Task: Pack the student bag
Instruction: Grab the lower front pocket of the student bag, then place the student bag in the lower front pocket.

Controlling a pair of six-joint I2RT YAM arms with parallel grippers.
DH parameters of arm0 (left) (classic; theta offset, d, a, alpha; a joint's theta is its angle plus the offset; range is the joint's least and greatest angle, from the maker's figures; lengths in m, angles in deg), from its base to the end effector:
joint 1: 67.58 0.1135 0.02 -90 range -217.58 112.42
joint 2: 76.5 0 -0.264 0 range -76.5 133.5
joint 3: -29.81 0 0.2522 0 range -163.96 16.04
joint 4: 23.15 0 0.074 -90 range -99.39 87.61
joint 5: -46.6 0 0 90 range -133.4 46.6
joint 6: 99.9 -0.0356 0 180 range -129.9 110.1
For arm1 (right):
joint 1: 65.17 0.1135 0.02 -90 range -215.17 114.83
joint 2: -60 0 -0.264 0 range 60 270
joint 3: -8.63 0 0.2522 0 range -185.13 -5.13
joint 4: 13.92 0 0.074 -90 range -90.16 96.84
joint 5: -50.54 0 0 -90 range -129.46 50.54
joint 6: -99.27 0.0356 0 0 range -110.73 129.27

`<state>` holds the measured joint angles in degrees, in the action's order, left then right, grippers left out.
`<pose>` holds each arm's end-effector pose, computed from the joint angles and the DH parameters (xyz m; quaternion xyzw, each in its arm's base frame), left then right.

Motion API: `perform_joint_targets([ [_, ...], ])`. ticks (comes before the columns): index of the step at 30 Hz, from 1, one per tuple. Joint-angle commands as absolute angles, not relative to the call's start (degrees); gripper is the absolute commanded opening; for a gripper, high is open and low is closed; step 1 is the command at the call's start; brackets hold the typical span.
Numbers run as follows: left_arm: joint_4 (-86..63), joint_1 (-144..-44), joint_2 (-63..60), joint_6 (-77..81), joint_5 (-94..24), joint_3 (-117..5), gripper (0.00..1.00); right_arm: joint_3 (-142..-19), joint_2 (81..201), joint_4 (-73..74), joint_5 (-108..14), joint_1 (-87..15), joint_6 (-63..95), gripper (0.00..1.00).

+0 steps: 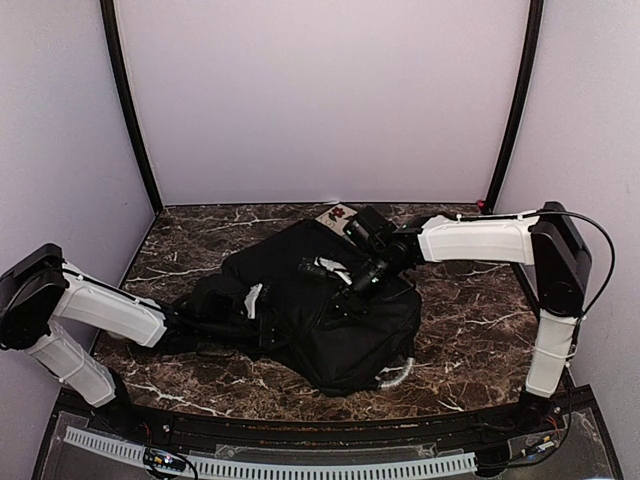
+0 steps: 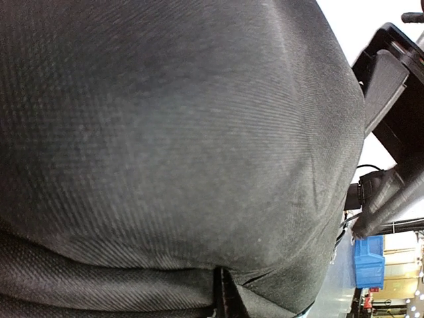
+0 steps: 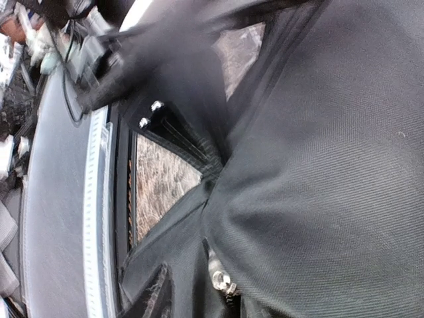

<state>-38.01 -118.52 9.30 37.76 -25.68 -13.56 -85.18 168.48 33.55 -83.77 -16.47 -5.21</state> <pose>0.1696 -0.2262 0.1567 0.1040 0.8424 -0.4741 0.2341 0.2415 0.3125 0.2121 -0.5482 0.7182 0.4154 0.1054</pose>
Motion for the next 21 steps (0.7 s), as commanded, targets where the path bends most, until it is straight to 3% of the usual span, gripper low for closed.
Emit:
perform_joint_targets([
  [1,-42.48,-120.4,3.3,33.38,-25.97,-14.23,0.0,-82.98,167.7,22.56,-90.14,-14.45,0.41,0.29],
  [4,-39.36,-120.53,0.53,31.92,-27.97,-13.82,0.0,-78.7,165.06,15.65,-92.44,-16.39,5.59,0.05],
  [5,-37.8,-120.57,-0.4,31.53,-28.81,-13.88,0.05,-77.43,164.71,14.3,-93.31,-16.69,6.4,0.0],
  [8,-31.39,-121.96,-4.99,28.92,-34.72,-14.87,0.22,-76.76,164.82,13.27,-96.68,-16.85,6.08,0.0],
  [11,-30.13,-125.24,-9.21,24.69,-38.58,-15.99,0.28,-76.09,164.29,12.15,-99.85,-16.9,6.67,0.0],
  [14,-32.18,-127.52,-9.71,20.93,-37.1,-16.86,0.29,-75.31,163.48,11.13,-102.33,-16.85,6.65,0.0],
  [18,-41.25,-128.5,-7.62,20.66,-29.91,-16.41,0.17,-74.38,163.03,10.23,-103.37,-16.98,6.92,0.0],
  [21,-45.38,-129.28,-8.92,21.6,-28.55,-15.51,0.17,-73.68,163.37,9.54,-102.04,-17.33,7.34,0.0],
])
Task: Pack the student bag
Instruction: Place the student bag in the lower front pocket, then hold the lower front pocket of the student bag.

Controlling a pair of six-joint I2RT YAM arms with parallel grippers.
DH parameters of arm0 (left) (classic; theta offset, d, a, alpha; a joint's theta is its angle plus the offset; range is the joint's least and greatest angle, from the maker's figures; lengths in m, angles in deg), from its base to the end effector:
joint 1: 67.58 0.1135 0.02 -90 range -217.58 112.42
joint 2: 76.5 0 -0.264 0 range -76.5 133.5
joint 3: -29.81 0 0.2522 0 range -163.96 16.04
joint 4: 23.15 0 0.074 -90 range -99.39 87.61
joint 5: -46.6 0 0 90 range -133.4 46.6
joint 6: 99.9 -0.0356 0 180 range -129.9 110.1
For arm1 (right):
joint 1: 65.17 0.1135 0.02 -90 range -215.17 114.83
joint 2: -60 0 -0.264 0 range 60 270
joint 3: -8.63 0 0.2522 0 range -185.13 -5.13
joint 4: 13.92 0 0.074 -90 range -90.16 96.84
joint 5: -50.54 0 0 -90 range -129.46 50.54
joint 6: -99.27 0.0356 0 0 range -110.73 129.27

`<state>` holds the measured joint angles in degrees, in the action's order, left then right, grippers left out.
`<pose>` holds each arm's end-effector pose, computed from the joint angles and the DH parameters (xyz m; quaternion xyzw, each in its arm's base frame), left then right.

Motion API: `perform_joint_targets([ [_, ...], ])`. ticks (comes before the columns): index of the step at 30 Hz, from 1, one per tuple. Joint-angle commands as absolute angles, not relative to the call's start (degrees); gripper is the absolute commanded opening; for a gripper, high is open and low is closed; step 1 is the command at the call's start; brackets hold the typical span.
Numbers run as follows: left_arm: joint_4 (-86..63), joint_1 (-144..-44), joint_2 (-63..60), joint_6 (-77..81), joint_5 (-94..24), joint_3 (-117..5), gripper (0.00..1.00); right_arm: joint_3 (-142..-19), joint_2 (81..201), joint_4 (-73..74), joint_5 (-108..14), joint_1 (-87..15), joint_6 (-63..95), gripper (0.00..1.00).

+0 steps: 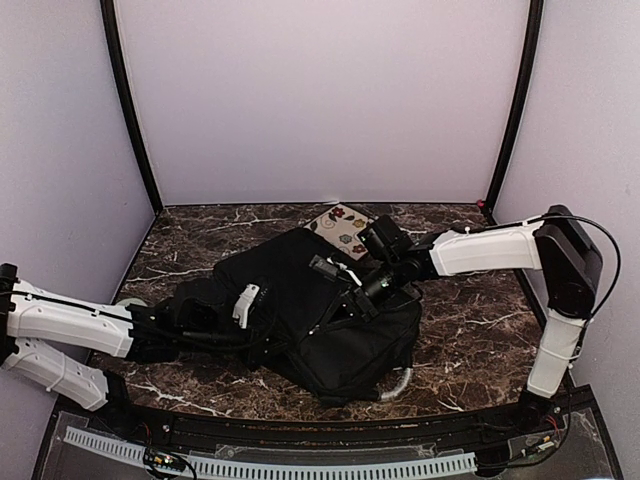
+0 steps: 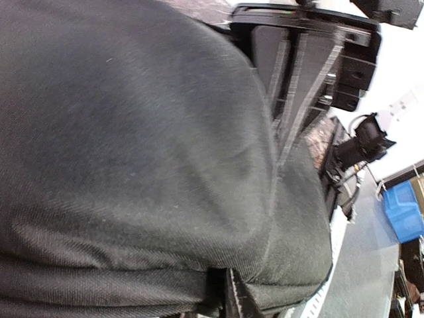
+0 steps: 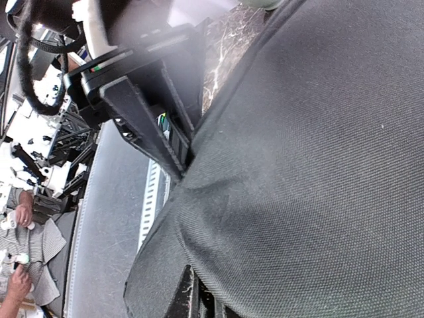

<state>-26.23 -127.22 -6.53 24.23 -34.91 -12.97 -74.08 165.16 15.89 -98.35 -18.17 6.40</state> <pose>0.1236 -0.2215 0.2017 0.2240 0.8074 -0.4384 0.3253 0.2360 0.2977 0.1989 -0.4916 0.6802 0.5369 0.0863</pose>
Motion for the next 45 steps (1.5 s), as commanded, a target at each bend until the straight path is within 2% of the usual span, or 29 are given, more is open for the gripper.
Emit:
perform_joint_targets([
  [1,-44.59,-129.68,-9.75,21.41,-29.57,-15.54,0.21,-73.68,163.63,9.61,-101.32,-17.52,7.72,0.0],
  [3,-33.84,-130.5,-12.56,22.53,-39.44,-17.36,0.3,-73.92,164.16,9.98,-99.02,-17.69,8.02,0.0],
  [5,-13.85,-130.6,-16.55,30.21,-55.25,-20.67,0.37,-74.39,164.47,9.95,-98.22,-17.95,8.73,0.0],
  [8,-5.68,-130.58,-23.34,36.98,-62.11,-19.17,0.41,-75.18,164.67,10.16,-96.93,-17.92,9.3,0.0],
  [10,-5.2,-130.6,-26.41,38.93,-60.54,-17.92,0.43,-75.75,164.8,10.56,-96.51,-17.97,9.35,0.0],
  [13,-14.52,-130.6,-25.31,35.03,-50.96,-17.32,0.45,-76.39,164.94,11.02,-97.05,-17.98,9.31,0.0],
  [17,-33.96,-130.65,-16.11,33.06,-35.19,-17.29,0.45,-76.25,164.99,10.92,-97.41,-17.96,9.44,0.0],
  [21,-39.68,-130.69,-6.33,34.59,-30.25,-19.98,0.43,-76.12,164.79,10.83,-97.33,-17.97,9.77,0.0],
  [26,-38.51,-130.69,-3.06,37.1,-33.01,-19.66,0.43,-75.8,164.24,10.09,-98.34,-17.97,10.64,0.0],
  [45,-25.08,-130.6,-3.77,44.01,-41.74,-17.18,0.46,-74.68,164.5,5.91,-105.14,-18.02,14.5,0.0],
])
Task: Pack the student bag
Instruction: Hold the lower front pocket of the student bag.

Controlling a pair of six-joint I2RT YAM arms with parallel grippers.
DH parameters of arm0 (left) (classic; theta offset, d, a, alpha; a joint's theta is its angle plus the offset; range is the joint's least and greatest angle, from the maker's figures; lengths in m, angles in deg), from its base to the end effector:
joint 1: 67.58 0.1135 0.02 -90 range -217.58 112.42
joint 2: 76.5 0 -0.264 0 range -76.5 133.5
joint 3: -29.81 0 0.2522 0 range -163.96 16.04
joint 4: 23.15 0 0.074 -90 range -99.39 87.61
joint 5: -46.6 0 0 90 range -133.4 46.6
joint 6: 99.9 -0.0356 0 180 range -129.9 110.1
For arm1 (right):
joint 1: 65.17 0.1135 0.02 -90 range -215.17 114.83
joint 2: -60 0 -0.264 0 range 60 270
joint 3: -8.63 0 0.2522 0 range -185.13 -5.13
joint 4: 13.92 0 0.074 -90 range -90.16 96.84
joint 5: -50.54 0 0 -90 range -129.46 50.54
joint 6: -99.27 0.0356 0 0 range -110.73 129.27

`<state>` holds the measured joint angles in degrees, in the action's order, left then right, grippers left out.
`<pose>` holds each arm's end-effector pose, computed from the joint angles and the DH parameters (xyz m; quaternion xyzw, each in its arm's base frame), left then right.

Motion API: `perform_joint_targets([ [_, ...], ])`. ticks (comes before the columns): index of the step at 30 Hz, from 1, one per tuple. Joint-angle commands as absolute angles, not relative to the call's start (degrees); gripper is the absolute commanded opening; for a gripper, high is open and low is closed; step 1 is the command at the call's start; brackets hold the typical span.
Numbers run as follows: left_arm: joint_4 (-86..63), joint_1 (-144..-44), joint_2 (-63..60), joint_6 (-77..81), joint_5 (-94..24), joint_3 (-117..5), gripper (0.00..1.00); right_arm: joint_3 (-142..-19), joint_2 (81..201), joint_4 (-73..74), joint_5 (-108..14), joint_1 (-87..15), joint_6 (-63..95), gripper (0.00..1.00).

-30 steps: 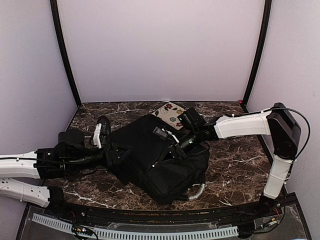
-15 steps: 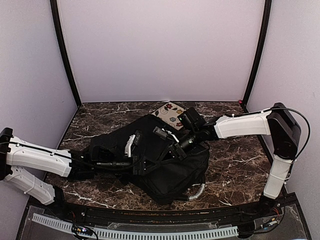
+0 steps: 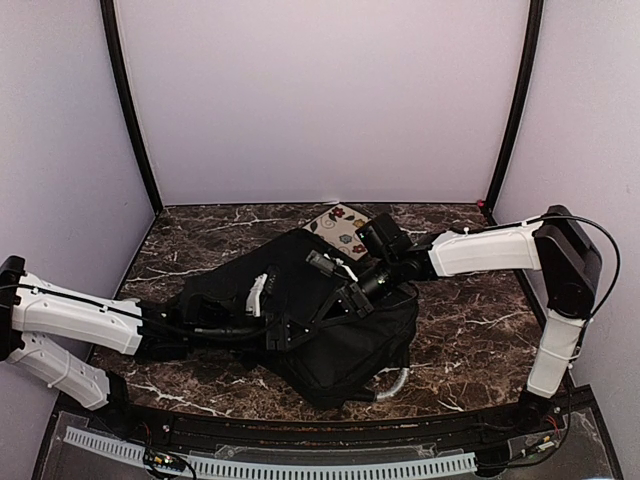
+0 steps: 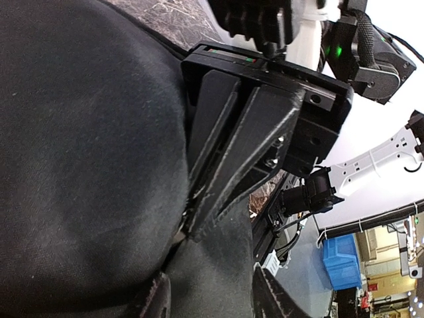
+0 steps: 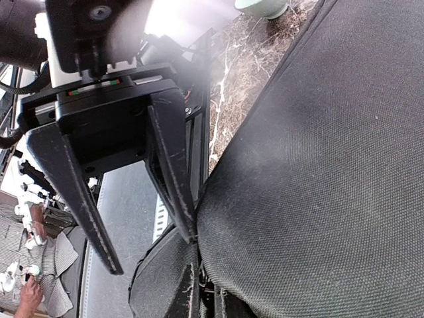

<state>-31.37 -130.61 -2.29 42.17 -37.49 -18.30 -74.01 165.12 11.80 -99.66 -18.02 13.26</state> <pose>0.1232 -0.2501 0.2230 0.1073 0.8007 -0.5184 0.2803 0.2378 0.3018 0.2036 -0.4636 0.6858 0.5558 0.0762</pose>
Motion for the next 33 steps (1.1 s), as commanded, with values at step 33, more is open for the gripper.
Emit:
perform_joint_targets([
  [33,-38.32,-127.71,0.65,42.69,-37.97,-17.26,0.33,-71.55,167.37,-5.37,-109.01,-18.14,26.81,0.0],
])
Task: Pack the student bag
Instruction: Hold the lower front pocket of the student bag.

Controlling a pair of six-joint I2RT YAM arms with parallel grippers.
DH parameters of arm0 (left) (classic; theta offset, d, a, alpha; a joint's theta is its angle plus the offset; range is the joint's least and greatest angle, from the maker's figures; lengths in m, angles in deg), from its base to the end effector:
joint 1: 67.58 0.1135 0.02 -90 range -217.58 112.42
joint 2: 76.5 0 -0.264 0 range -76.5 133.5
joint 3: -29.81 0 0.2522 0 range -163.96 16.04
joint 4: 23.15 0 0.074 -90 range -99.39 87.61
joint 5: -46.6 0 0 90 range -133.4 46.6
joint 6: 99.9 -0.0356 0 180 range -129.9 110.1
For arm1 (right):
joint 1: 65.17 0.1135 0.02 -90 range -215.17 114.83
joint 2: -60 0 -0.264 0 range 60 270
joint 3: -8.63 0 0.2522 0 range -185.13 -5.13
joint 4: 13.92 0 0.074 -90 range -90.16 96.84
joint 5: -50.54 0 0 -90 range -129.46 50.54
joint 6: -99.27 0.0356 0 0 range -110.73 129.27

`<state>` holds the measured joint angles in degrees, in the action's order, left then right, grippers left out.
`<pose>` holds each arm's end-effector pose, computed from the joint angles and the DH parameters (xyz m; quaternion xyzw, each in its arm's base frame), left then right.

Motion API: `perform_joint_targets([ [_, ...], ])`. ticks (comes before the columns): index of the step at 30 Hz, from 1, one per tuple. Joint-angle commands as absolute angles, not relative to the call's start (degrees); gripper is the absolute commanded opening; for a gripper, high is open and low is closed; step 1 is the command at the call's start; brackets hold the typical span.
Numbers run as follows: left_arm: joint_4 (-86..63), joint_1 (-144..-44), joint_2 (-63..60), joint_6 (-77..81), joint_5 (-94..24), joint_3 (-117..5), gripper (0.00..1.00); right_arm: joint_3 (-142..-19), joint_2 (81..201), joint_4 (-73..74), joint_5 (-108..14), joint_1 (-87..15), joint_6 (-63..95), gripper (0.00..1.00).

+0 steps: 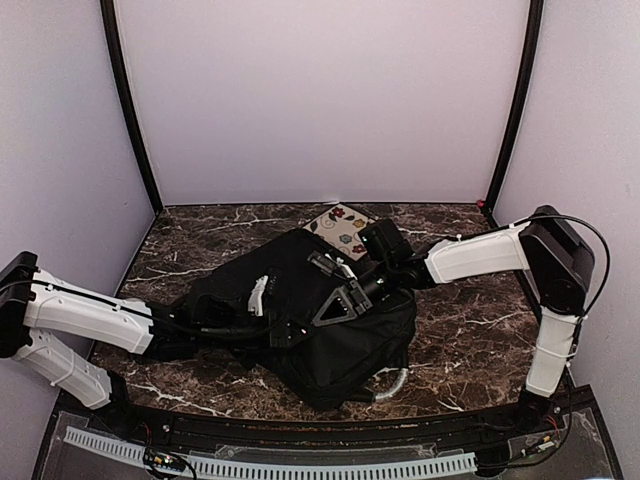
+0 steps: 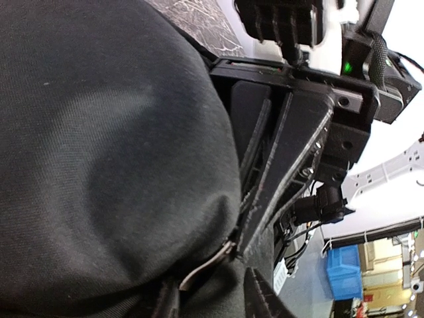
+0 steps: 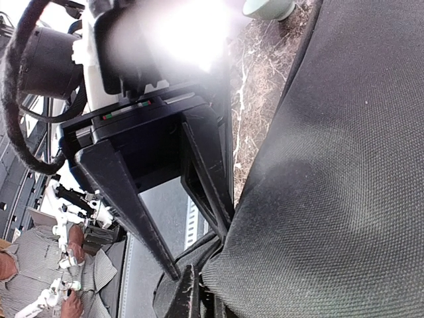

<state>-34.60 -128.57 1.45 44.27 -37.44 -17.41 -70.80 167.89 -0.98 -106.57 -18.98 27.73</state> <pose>0.1350 -0.2510 0.2067 0.0785 0.8112 -0.5106 0.2741 0.2454 0.3032 0.1865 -0.4028 0.6829 0.6091 0.0204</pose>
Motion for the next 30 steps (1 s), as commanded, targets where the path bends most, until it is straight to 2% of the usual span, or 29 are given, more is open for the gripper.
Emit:
perform_joint_targets([
  [1,-38.68,-127.63,0.99,42.4,-37.49,-17.54,0.3,-71.57,167.53,-5.2,-108.87,-18.13,26.74,0.0],
  [10,-43.78,-127.52,2.4,41.23,-36.92,-17.67,0.14,-71.84,167.54,-1.87,-107.51,-18.14,23.77,0.0],
  [14,-43.9,-127.52,2.38,40.89,-36.5,-17.84,0.0,-73.24,166.78,5.19,-104.38,-18.22,18.2,0.04],
  [18,-42.05,-127.52,1.69,39.96,-37.05,-18.33,0.0,-75.97,164.34,17.14,-98.82,-19.3,7.82,0.23],
  [20,-40.42,-127.52,1.19,39.07,-37.43,-18.98,0.0,-77.26,162.29,23.57,-95.04,-20.16,1.95,0.3],
  [24,-34.34,-127.37,0.54,35.6,-38.16,-21.98,0.0,-78.87,158.82,33.5,-88.39,-21.08,-6.44,0.35],
  [30,-20.99,-126.55,0.86,31.07,-37.74,-29.49,0.0,-74.75,151.83,34.7,-80.12,-21.3,-10.44,0.34],
])
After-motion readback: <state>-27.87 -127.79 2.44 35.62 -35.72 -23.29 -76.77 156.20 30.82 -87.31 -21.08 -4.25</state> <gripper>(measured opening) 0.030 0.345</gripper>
